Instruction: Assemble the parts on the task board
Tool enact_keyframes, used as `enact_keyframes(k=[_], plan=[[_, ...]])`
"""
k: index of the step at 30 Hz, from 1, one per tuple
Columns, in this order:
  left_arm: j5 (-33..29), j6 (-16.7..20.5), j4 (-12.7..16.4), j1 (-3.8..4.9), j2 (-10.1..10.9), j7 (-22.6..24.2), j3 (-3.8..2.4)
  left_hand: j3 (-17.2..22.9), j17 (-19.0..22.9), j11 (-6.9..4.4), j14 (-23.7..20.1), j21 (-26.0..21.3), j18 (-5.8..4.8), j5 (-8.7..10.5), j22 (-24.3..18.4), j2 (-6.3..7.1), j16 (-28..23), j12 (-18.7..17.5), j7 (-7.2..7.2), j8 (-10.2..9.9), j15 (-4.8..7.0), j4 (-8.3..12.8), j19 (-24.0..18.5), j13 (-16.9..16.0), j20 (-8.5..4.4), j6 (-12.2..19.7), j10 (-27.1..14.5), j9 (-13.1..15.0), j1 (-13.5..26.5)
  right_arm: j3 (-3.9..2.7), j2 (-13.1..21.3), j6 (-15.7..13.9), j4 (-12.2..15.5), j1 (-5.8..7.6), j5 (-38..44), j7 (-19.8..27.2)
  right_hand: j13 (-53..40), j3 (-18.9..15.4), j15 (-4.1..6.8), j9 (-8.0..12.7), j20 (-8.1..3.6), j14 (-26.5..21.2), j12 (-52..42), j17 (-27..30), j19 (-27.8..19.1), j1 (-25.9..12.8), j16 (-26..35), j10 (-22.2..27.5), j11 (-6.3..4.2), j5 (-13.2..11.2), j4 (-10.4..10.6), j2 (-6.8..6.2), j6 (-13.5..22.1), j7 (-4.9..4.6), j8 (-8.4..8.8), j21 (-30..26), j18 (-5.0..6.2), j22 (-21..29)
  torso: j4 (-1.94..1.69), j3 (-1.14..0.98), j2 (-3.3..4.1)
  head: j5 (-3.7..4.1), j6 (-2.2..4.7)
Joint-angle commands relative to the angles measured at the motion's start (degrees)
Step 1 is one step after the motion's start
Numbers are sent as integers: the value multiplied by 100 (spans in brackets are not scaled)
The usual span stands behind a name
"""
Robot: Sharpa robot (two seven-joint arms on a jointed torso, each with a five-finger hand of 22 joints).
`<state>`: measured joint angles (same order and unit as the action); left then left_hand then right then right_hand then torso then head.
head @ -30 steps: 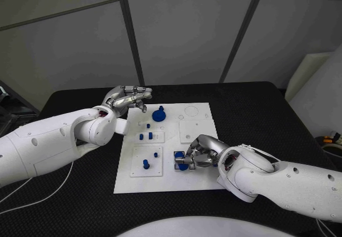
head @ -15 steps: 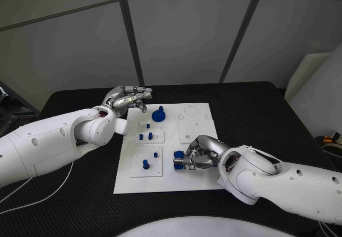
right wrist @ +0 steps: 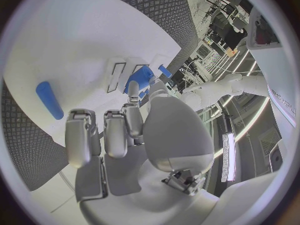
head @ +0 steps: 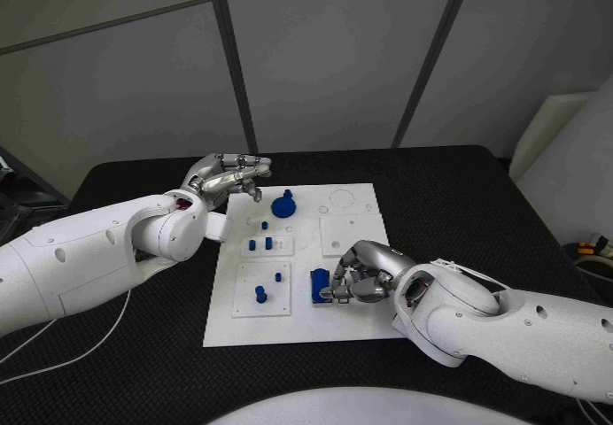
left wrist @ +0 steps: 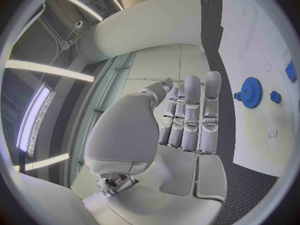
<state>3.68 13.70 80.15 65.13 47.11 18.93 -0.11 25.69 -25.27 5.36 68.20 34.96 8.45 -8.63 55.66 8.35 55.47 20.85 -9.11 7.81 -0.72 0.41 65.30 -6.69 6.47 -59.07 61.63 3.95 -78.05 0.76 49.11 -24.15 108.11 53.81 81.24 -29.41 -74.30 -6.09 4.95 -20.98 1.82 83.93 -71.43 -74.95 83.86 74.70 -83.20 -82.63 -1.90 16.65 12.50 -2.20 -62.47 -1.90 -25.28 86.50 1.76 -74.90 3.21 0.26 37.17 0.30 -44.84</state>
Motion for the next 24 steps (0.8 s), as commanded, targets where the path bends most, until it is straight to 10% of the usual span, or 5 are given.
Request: enact_keyframes(k=[1,9,24], plan=[[-10,-63,7,7,3,15,-4,-27,9,-9,-26,-21,202,10,-9,-39,28,27,-20,6,-6,5,-30,-7,7,9,-47,-5,3,-1,-19,64,-47,6,215,-84,-27,16,62,-46,-55,373,-54,-259,242,206,-32,-23,-50,17,-70,78,-8,39,-55,24,-46,-1071,-12,5,4,-3,-7],[-10,-63,14,6,16,8,-4,-27,9,-9,-26,-21,202,10,-9,-39,28,27,-20,6,-6,5,-30,-7,7,9,-47,-5,3,-2,-13,152,-84,6,323,-142,-127,203,110,-157,-110,378,-142,-292,265,592,-44,-89,-105,-379,-233,233,47,97,-171,43,-54,-1100,2,5,3,-18,-24],[-10,-58,22,6,42,6,-4,-27,9,-9,-26,-21,202,10,-9,-39,28,27,-20,6,-6,5,-30,-7,7,9,-47,-5,3,0,168,-75,35,6,44,287,37,104,27,-141,-62,348,118,-155,163,384,42,31,13,-515,-98,-150,300,-58,-52,-49,-24,-991,5,2,4,-28,-35]])
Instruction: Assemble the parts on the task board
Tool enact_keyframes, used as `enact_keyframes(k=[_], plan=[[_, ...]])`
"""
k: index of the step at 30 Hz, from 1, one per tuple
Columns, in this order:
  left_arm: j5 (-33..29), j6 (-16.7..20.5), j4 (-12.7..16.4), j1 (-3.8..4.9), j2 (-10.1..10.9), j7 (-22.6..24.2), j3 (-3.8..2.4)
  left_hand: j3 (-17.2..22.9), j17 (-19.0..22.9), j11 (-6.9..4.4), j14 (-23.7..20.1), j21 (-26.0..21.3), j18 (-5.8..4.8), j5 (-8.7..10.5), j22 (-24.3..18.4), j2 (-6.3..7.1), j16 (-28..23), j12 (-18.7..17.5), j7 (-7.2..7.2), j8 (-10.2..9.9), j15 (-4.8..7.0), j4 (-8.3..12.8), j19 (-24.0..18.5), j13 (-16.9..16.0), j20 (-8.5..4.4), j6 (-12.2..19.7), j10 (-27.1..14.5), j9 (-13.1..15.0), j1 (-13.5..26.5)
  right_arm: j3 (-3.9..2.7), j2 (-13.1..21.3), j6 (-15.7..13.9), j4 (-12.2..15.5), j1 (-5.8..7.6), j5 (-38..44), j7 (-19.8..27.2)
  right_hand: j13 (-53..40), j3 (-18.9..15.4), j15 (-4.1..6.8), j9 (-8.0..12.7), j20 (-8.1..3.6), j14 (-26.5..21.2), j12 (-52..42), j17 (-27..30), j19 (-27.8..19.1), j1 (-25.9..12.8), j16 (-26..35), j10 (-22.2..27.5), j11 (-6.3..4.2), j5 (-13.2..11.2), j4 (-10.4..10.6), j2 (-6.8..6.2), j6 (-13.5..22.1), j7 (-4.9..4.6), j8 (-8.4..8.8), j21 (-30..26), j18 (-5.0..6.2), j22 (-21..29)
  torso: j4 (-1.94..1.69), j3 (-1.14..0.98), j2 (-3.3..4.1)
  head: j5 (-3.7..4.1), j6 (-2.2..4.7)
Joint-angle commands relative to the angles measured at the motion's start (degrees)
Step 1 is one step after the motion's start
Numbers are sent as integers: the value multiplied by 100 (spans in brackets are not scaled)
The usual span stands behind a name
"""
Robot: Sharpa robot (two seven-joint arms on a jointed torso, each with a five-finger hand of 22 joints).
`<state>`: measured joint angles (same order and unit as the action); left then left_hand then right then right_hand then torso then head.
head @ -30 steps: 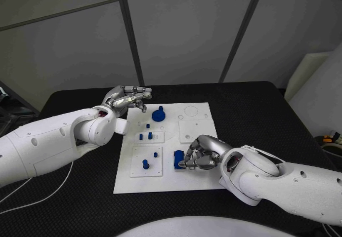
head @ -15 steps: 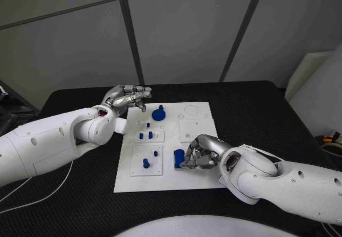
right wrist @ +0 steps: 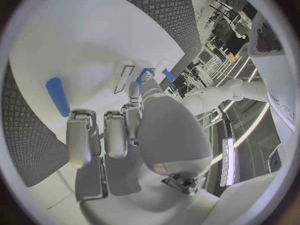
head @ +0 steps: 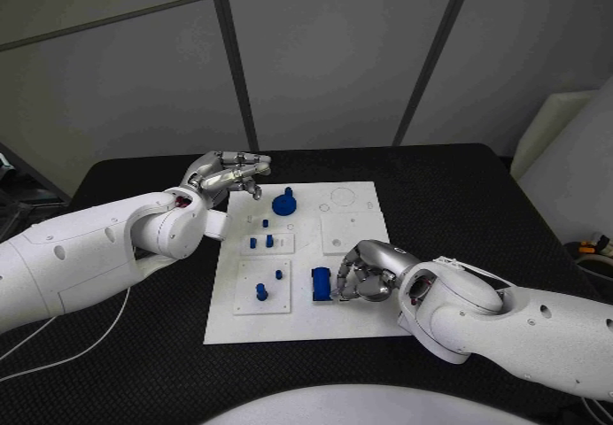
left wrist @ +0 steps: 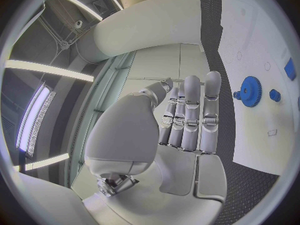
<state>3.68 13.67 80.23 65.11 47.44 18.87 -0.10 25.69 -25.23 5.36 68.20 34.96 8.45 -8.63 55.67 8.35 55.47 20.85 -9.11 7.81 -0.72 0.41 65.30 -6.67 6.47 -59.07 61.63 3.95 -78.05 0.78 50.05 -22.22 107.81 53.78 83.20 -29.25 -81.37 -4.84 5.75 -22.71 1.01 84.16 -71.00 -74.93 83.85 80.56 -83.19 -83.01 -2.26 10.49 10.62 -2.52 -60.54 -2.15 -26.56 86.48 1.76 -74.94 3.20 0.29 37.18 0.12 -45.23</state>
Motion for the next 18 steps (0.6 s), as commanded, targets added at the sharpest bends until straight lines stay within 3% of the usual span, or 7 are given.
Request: enact_keyframes(k=[1,5,9,15,18], plan=[[-9,-54,15,7,12,12,-4,-27,6,-9,-26,-21,202,10,-10,-39,28,27,-19,6,-6,5,-30,-8,7,9,-47,-5,3,-2,119,-319,93,8,-190,325,762,-48,-74,54,34,320,104,-134,145,-250,56,83,77,225,131,-141,172,-67,131,-64,-17,-965,6,-1,3,-11,4],[-9,-51,17,7,28,10,-4,-27,6,-9,-26,-21,202,10,-10,-39,28,27,-19,6,-6,5,-30,-8,7,9,-47,-5,3,-3,398,-442,253,10,-334,547,807,-106,-139,140,94,315,176,-103,114,-315,79,117,157,505,224,-153,343,-164,334,-94,-7,-931,12,-5,-1,-5,3],[-9,-46,14,7,32,8,-4,-27,6,-9,-26,-21,202,10,-10,-39,28,27,-19,6,-6,5,-30,-8,7,9,-47,-5,3,-9,781,-478,404,14,-554,673,846,-89,-202,271,161,314,242,-92,106,-248,90,143,227,651,277,-62,414,-247,617,-105,-3,-922,19,1,-9,13,13],[-9,-39,-4,5,12,7,-3,-27,6,-9,-26,-21,202,10,-10,-39,28,27,-19,6,-6,5,-30,-8,7,9,-47,-5,3,-18,1294,-372,522,21,-505,581,911,-88,-251,496,221,308,351,-63,99,-123,112,170,277,708,322,27,313,-306,1028,-116,1,-915,21,-1,-3,71,41],[-9,-40,-3,3,1,8,-3,-27,6,-9,-26,-21,202,10,-10,-39,28,27,-19,6,-6,5,-30,-8,7,9,-47,-5,3,-19,1395,-260,526,21,-275,380,925,-135,-251,553,230,303,378,-47,91,-158,125,166,274,678,380,24,192,-299,1116,-125,5,-907,23,-8,1,119,55]])
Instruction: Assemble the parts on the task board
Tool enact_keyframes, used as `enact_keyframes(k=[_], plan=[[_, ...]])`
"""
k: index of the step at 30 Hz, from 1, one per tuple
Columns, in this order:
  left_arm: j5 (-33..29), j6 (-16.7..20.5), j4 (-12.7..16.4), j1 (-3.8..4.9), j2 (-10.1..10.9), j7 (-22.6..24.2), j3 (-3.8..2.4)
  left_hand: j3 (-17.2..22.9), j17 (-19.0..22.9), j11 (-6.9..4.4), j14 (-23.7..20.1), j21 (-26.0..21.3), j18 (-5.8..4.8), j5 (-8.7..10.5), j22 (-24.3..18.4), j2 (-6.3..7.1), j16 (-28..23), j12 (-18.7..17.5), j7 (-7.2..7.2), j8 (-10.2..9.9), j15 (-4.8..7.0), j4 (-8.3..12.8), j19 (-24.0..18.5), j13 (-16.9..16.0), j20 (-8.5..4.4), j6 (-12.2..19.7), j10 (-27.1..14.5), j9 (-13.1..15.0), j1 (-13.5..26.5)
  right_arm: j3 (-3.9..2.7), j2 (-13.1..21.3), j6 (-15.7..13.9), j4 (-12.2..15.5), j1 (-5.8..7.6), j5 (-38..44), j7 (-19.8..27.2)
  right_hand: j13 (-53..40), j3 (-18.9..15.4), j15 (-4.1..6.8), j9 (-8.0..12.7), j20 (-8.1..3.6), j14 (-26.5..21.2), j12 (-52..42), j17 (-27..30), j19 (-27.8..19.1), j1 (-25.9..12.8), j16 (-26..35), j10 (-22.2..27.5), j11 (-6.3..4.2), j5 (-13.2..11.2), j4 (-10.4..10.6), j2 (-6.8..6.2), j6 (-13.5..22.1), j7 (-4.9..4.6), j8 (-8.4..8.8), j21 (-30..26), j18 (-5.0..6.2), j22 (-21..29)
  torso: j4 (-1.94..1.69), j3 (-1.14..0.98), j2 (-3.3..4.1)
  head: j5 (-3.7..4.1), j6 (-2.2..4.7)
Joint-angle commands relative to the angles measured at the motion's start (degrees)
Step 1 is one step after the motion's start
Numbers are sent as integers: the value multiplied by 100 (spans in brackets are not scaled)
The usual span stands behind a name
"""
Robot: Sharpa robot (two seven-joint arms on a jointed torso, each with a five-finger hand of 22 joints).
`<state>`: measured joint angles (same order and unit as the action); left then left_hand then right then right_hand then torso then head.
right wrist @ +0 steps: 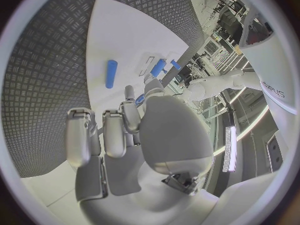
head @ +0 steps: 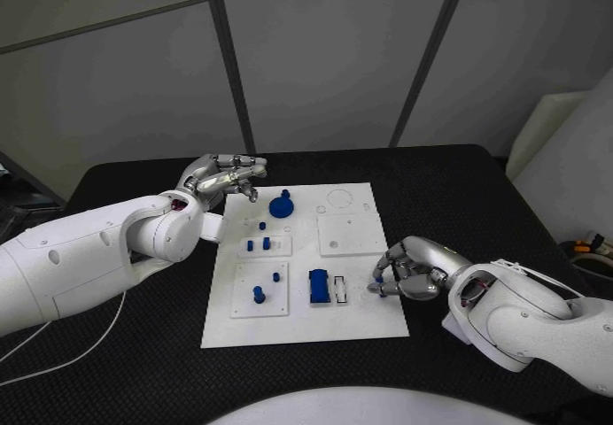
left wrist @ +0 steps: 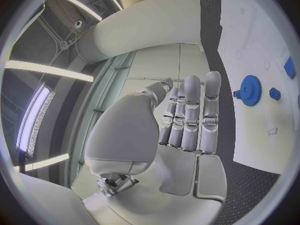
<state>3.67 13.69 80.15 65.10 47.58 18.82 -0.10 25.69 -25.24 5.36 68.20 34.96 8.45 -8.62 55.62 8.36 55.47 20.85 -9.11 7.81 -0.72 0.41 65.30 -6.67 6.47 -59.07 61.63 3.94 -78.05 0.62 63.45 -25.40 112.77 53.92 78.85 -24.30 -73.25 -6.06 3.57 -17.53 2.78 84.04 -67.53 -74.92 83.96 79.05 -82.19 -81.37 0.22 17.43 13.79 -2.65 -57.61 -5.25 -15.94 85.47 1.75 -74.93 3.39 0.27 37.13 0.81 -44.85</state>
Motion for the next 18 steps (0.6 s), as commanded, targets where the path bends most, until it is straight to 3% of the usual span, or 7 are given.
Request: enact_keyframes(k=[1,9,18], plan=[[-9,-41,7,3,-15,13,-4,-27,6,-9,-26,-21,202,10,-5,-39,28,27,-20,6,-6,5,-29,-9,7,9,-47,-4,3,-2,71,89,28,7,245,-183,119,-37,-30,44,53,314,41,-40,77,-30,31,2,20,-14,87,24,-159,24,64,-28,6,-904,-4,-5,7,70,18],[-9,-40,30,-9,-8,12,-3,-41,18,-8,-32,-31,203,7,-13,-44,34,45,-22,5,-7,10,-27,-13,7,17,-63,-5,-10,-1,82,297,-56,2,925,-676,95,-175,6,54,27,326,26,-86,115,-105,10,-37,-25,50,197,-124,-395,79,123,2,-5,-945,-4,-4,12,136,11],[-9,-49,44,-19,3,13,-3,-41,18,-8,-32,-31,203,7,-13,-44,34,45,-22,5,-7,10,-27,-13,7,17,-63,-5,-10,1,-88,349,-216,-2,1240,-954,106,-216,11,48,19,321,52,-63,107,-167,26,-35,-28,93,268,-148,-427,82,165,-8,-3,-936,-24,2,7,147,-17]])
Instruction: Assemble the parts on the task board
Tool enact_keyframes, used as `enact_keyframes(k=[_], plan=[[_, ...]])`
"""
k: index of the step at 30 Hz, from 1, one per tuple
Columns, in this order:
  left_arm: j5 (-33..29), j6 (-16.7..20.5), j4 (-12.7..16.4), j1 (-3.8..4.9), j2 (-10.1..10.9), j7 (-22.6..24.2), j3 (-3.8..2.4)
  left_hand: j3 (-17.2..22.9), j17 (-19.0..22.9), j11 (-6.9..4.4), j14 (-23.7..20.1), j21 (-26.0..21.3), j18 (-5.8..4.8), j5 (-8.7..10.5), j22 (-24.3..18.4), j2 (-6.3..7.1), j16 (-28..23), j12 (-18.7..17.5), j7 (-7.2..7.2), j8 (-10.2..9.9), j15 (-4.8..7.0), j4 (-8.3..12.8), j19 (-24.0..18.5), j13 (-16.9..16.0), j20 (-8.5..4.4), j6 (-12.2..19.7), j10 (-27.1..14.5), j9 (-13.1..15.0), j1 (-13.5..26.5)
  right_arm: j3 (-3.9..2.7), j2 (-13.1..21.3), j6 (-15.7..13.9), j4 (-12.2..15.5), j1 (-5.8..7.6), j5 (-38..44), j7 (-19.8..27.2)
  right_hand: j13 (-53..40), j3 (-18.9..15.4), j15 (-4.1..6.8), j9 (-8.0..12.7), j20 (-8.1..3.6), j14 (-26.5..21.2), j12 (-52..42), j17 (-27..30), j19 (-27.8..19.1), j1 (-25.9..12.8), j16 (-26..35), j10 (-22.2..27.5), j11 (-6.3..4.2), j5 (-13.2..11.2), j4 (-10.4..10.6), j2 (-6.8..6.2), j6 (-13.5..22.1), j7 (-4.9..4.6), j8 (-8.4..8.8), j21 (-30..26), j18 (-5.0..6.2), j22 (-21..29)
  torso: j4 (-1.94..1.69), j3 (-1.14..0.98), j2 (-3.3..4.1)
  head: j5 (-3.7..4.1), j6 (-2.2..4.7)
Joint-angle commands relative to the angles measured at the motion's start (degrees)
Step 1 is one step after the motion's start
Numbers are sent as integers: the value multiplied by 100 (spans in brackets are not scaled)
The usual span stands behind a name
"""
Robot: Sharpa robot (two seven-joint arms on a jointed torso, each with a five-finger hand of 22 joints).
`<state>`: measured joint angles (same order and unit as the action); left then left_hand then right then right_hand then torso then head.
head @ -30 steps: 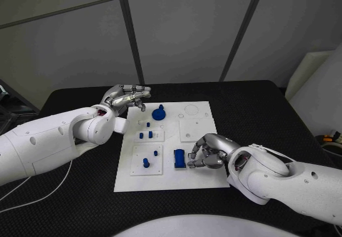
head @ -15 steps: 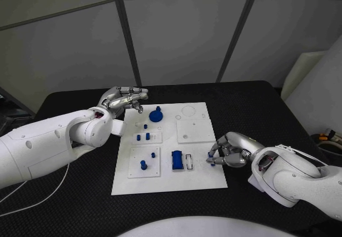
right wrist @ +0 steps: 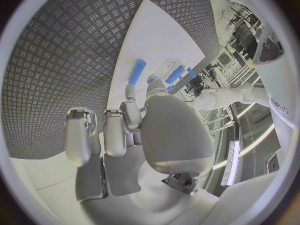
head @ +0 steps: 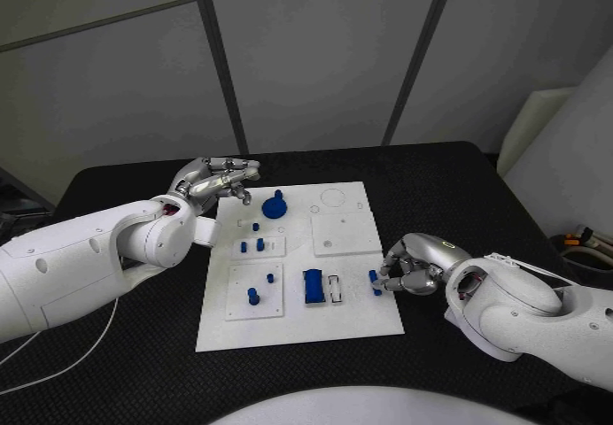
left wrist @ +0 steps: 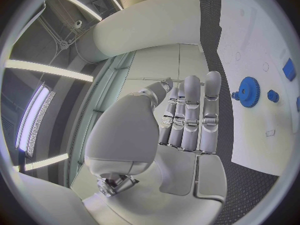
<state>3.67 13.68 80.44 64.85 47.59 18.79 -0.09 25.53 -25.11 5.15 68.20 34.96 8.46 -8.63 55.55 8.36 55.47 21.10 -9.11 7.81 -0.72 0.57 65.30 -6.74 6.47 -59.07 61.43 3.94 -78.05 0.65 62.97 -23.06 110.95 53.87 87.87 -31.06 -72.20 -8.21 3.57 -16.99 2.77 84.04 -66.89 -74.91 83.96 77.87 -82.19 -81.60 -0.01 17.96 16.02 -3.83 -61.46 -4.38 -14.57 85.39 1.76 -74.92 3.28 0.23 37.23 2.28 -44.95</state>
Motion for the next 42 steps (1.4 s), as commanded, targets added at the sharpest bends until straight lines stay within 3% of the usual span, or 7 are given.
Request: enact_keyframes(k=[1,19,25,31,36,42], plan=[[-9,-50,15,5,3,16,-4,-25,5,13,-32,-31,202,7,-5,-44,34,20,-22,5,-7,-7,-27,-5,7,17,-42,-5,-11,-2,-67,122,-59,3,348,-292,1,-2,10,-6,19,320,-12,-62,106,-51,27,-12,-4,40,46,-30,-42,-6,29,-1,-3,-937,-15,7,-4,0,-9],[-9,-55,17,3,13,9,-4,-25,5,13,-32,-31,202,7,-5,-44,34,20,-22,5,-7,-7,-27,-5,7,17,-42,-5,-11,4,-413,690,-309,-4,388,-363,0,11,26,-35,9,323,1,-79,101,-9,22,-10,-29,49,28,7,-137,28,30,-8,-1,-931,0,7,-12,-41,-60],[-9,-62,13,2,12,7,-4,-25,5,13,-32,-31,202,7,-5,-44,34,20,-22,5,-7,-7,-27,-5,7,17,-42,-5,-11,6,-476,951,-372,-7,506,-448,9,11,34,-51,-4,321,32,-71,95,88,31,-1,-33,-150,5,13,-152,29,74,-17,0,-926,-2,4,-15,-48,-69],[-9,-73,16,1,18,2,-4,-25,5,13,-32,-31,202,7,-5,-44,34,20,-22,5,-7,-7,-27,-5,7,17,-42,-5,-11,9,-559,1178,-409,-20,823,-561,2,164,61,-84,-22,324,46,-88,108,532,27,5,-65,-251,-206,111,-210,61,100,-8,-4,-941,-11,10,-15,-45,-62],[-9,-78,18,0,25,-2,-4,-25,5,13,-32,-31,202,7,-5,-44,34,20,-22,5,-7,-7,-27,-5,7,17,-42,-5,-11,10,-598,1287,-411,-31,1019,-635,2,459,83,-95,-51,329,70,-116,124,948,15,18,-86,-656,-407,247,-253,79,136,5,-10,-961,-1,10,-11,-48,-63],[-9,-84,25,-1,33,-10,-4,-34,13,14,-38,-38,202,7,-10,-48,38,31,-24,6,-8,-6,-26,-7,9,21,-52,-5,-15,11,-649,1452,-411,-40,1188,-739,6,665,84,-95,-57,331,95,-132,132,1084,10,28,-89,-654,-483,248,-286,80,176,10,-13,-971,0,10,-9,-40,-65]])
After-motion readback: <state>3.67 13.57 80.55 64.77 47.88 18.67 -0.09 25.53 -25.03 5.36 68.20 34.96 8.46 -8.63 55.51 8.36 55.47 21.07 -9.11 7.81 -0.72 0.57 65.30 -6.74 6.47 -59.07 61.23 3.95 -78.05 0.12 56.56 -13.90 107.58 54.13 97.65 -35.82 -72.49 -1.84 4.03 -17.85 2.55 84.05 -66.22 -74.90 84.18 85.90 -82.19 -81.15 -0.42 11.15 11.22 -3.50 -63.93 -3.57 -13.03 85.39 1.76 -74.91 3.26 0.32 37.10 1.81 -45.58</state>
